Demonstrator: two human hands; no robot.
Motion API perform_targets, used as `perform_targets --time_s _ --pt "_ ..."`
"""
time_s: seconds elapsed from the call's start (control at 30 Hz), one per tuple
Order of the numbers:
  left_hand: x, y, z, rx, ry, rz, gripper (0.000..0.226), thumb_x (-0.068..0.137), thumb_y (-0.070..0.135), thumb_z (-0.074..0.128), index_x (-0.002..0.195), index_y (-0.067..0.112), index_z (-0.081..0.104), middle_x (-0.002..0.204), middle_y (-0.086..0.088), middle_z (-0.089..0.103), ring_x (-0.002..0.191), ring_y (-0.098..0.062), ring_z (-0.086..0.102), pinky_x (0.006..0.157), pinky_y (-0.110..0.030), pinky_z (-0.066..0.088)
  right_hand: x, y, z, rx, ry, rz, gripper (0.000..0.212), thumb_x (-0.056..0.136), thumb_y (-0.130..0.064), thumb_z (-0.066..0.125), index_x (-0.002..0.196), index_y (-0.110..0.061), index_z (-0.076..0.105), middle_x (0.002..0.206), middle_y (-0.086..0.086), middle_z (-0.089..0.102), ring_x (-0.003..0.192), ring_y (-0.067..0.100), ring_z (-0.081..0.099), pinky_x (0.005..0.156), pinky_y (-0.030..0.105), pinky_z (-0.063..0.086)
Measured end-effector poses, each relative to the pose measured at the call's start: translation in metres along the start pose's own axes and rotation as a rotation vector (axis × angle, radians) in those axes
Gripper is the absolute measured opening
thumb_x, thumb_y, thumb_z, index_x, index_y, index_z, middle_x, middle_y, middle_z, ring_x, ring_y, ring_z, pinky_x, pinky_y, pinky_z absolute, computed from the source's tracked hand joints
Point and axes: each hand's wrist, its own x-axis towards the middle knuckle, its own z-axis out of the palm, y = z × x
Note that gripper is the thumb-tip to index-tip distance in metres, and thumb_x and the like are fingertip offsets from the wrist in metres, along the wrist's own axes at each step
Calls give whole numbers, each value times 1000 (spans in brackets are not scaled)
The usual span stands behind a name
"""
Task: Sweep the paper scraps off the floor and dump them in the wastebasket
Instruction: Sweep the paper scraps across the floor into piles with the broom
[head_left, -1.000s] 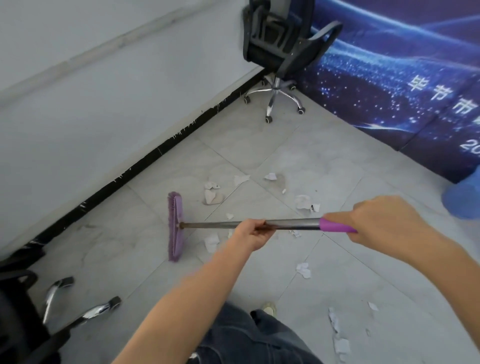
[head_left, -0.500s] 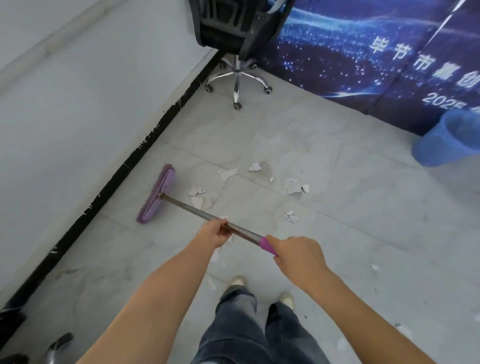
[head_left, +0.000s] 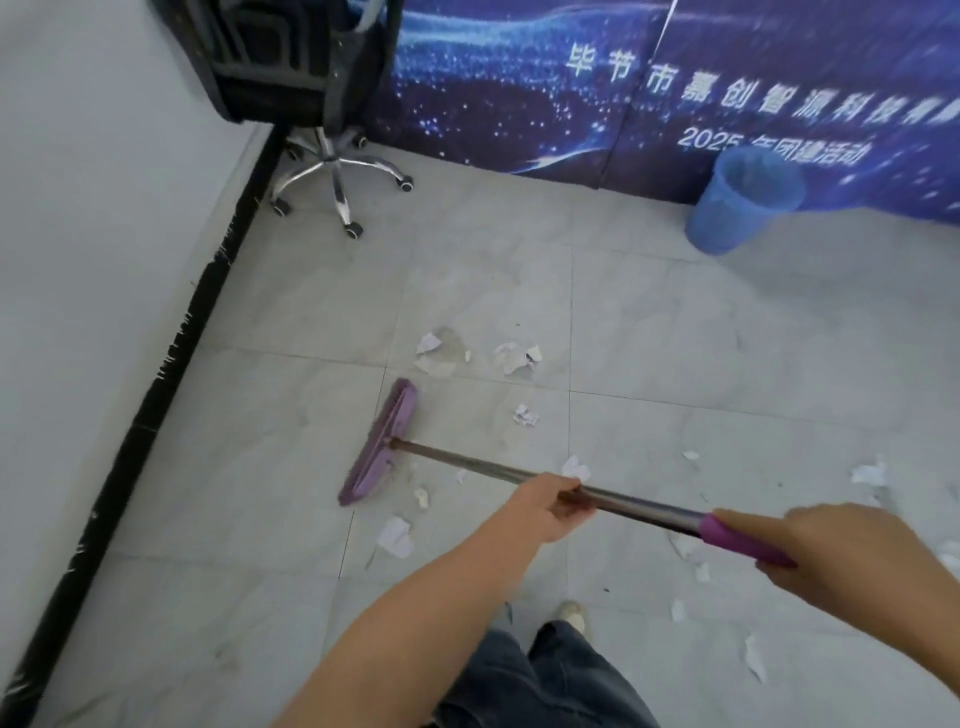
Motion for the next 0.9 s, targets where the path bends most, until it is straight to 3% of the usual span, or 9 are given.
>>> perform_targets --time_s 0.1,0.2,0.3,0.43,0.57,0.63,0.7,0.8,0.9 --pt "-11 1 9 55 4 36 23 96 -7 41 113 -5 57 89 -12 61 62 -24 56 30 -28 46 -8 16 10 18 234 -81 66 15 -23 92 74 -44 71 47 -5 4 22 13 23 50 8 -4" --pt "-7 22 3 121 69 75 26 97 -7 37 73 -5 45 61 -16 61 36 -25 59 25 -28 43 1 -2 7 60 109 -28 55 50 -33 87 98 -48 64 50 -8 8 40 14 28 41 14 3" --pt "12 50 -5 213 191 141 28 97 -5 39 70 -1 41 70 -10 44 57 -21 49 28 -26 44 23 -24 27 111 106 83 40 93 -41 43 131 -49 33 76 -6 45 76 18 50 49 21 25" --pt "37 82 -15 303 299 250 30 97 -2 41 68 5 38 67 -8 41 57 -16 44 31 -17 43 65 -64 50 285 111 156 39 95 -30 40 134 -28 35 107 6 62 86 24 56 63 28 34" --pt "62 91 -17 362 346 319 28 94 -8 45 69 4 41 65 -11 44 49 -20 51 42 -18 50 91 -105 56 448 -32 185 42 95 -12 39 136 -13 32 109 13 60 77 21 42 49 28 30" --pt "72 78 -11 416 297 230 27 94 -9 45 69 2 42 67 -12 47 56 -21 49 40 -23 52 81 -104 60 451 -88 231 43 93 -6 39 135 -12 31 89 11 56 74 22 41 45 24 23" --pt "74 52 5 448 199 116 26 94 -9 45 70 1 44 56 -13 56 49 -24 57 45 -26 55 53 -83 67 444 -122 305 44 91 -4 40 133 -16 33 69 4 39 67 24 43 45 25 26" --pt "71 -8 40 426 48 -44 27 96 -7 41 70 0 43 31 -9 53 24 -16 54 29 -29 47 -10 -32 81 490 -149 427 45 88 -13 42 130 -31 39 90 3 56 86 23 58 61 29 41" --pt "63 -68 71 373 -19 -180 26 96 -8 41 71 -2 43 36 -11 55 36 -21 57 28 -31 45 -70 5 86 423 -149 519 48 89 -25 41 131 -47 33 78 -8 49 80 15 50 52 15 30"
